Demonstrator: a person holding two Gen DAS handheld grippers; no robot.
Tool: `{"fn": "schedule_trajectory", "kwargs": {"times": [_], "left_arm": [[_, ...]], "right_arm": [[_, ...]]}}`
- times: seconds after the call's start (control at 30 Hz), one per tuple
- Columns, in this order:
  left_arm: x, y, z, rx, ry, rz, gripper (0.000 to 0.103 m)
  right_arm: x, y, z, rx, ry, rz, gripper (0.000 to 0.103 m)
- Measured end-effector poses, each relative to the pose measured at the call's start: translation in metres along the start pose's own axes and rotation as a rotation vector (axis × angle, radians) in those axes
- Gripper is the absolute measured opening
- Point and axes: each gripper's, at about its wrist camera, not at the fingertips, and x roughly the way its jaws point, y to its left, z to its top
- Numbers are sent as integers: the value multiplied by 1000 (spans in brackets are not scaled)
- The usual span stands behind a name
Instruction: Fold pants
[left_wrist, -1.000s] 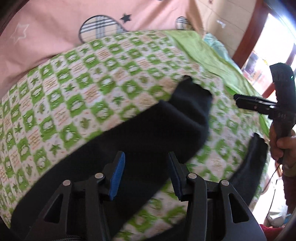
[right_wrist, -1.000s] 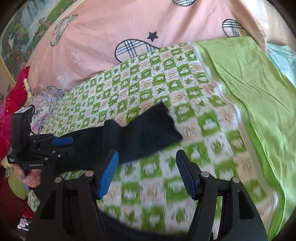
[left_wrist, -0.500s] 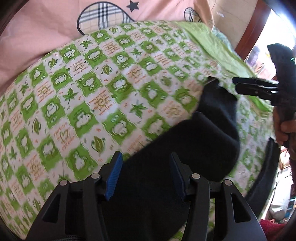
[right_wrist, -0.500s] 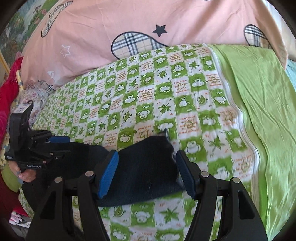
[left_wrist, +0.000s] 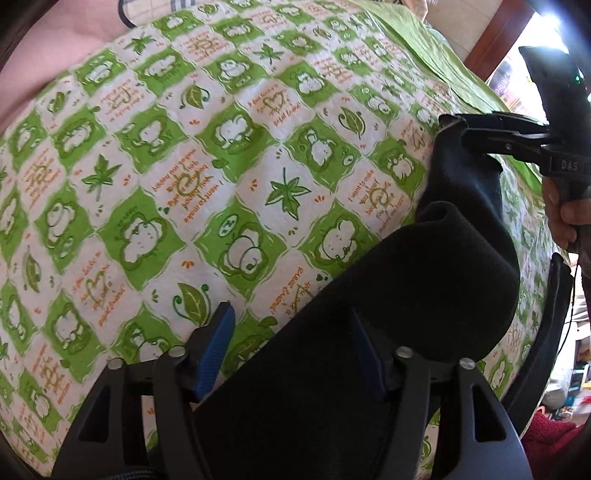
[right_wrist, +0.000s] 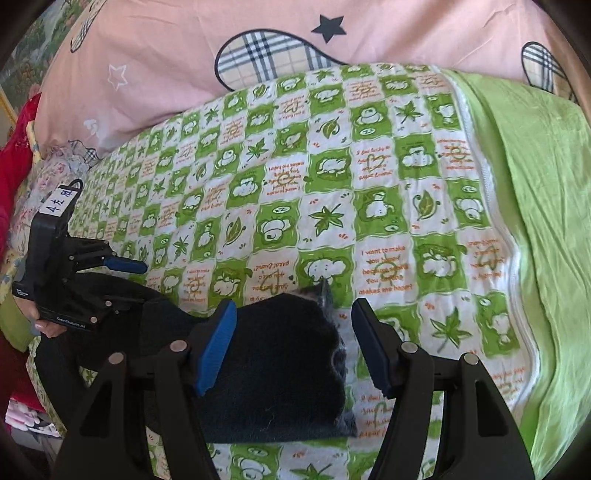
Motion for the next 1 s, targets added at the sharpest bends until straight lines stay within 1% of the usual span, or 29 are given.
{"fn": "schedule_trajectory", "kwargs": {"times": [0.1, 0.13, 0.17, 0.2, 0.23, 0.27, 0.3, 0.33, 0.4, 0.53, 0.6, 0.73, 0.77, 0.8, 0.83, 1.0], "left_arm": [[7, -10, 2, 21, 6, 31, 66], [8, -13, 2, 27, 7, 36, 65], [10, -16, 2, 34, 8, 43, 61], [10, -18, 2, 38, 8, 31, 45], [10, -22, 3, 42, 8, 4, 21], [9, -27, 1, 50, 7, -15, 13], [7, -34, 0, 71, -3, 6, 9], [7, -43, -1, 90, -14, 29, 6], [5, -57, -6, 124, -34, 75, 4], [-17, -76, -22, 125, -97, 101, 4], [-33, -85, -32, 103, -137, 97, 4], [-66, -107, -61, 67, -209, 85, 4], [-71, -114, -65, 64, -219, 81, 4], [-78, -114, -76, 66, -228, 79, 4], [-83, -121, -85, 66, -235, 84, 4], [-93, -141, -114, 48, -252, 57, 3]], "right_arm": [[9, 2, 2, -6, 13, 21, 65], [12, 4, 2, -16, 19, 25, 64], [13, 7, 1, -28, 22, 24, 52], [14, 12, -1, -52, 26, 11, 43], [14, 14, -2, -63, 27, 0, 30], [13, 15, -3, -75, 21, -12, 19], [7, 17, -5, -81, 6, -14, 15], [2, 17, -6, -80, -11, -8, 14], [-11, 15, -7, -76, -47, -4, 13], [-45, 7, -13, -47, -121, 1, 12], [-65, 1, -19, -31, -158, 9, 12], [-94, -6, -36, -19, -197, 48, 11], [-101, -6, -45, -28, -204, 56, 11], [-106, -6, -52, -36, -210, 62, 11], [-112, -5, -61, -49, -218, 69, 11], [-128, -5, -101, -55, -228, 69, 11]]}}
